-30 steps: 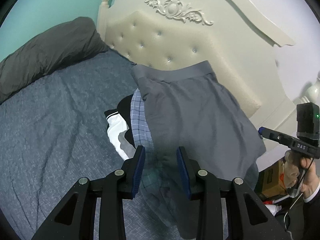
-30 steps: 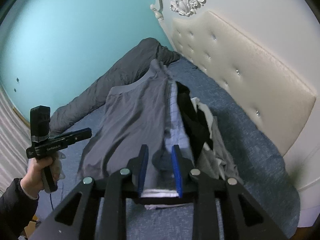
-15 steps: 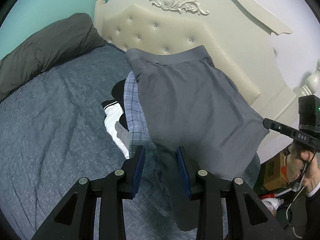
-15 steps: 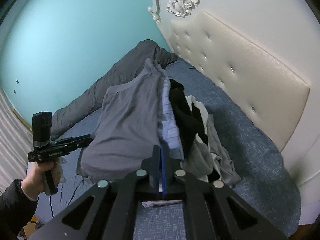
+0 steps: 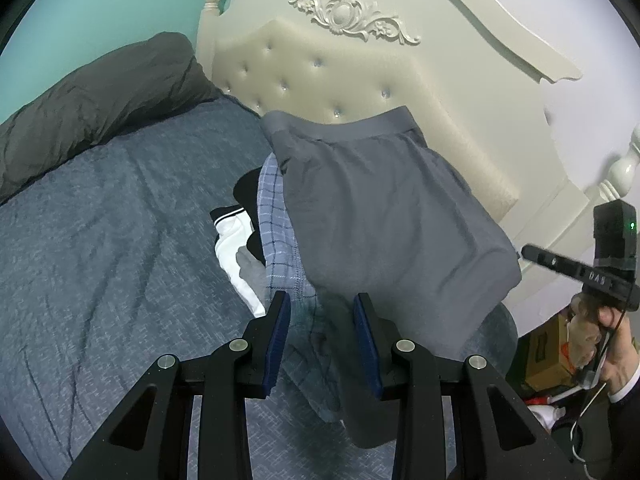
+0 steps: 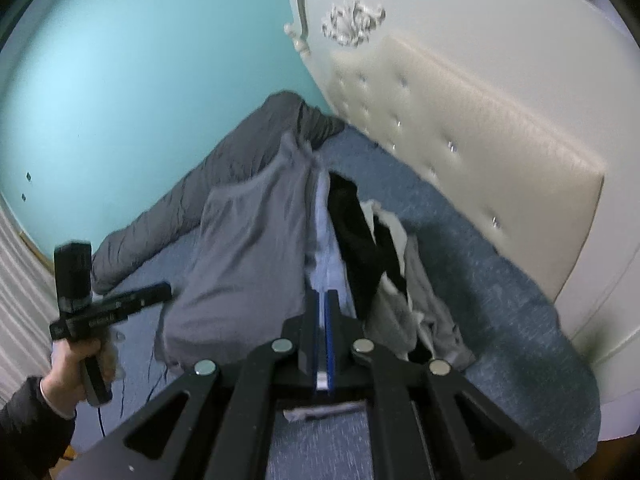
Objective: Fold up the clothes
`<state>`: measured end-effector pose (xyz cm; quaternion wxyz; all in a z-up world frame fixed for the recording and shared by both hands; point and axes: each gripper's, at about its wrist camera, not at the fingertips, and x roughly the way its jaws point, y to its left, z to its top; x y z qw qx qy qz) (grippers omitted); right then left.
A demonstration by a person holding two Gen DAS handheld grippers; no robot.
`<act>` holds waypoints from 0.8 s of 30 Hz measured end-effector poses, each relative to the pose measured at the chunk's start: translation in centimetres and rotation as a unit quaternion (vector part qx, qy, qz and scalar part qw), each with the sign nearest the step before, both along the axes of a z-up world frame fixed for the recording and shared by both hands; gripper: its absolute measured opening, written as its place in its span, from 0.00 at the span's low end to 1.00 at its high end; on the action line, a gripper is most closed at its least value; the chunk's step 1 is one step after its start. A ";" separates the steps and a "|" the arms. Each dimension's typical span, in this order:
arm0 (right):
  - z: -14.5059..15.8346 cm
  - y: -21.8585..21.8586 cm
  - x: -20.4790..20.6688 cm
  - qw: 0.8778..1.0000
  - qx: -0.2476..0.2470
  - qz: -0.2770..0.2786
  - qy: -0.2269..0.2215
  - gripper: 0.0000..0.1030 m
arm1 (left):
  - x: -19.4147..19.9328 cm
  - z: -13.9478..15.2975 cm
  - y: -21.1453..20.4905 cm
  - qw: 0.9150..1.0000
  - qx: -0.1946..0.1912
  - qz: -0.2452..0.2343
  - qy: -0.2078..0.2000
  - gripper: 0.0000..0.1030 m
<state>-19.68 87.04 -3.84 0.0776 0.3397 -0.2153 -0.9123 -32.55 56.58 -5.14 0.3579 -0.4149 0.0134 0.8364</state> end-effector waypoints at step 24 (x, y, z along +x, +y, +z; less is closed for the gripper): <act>-0.2 -3.7 -3.0 0.997 0.066 -0.024 -0.029 0.03 | 1.5 -1.1 -0.6 1.000 0.006 0.008 -0.017 0.35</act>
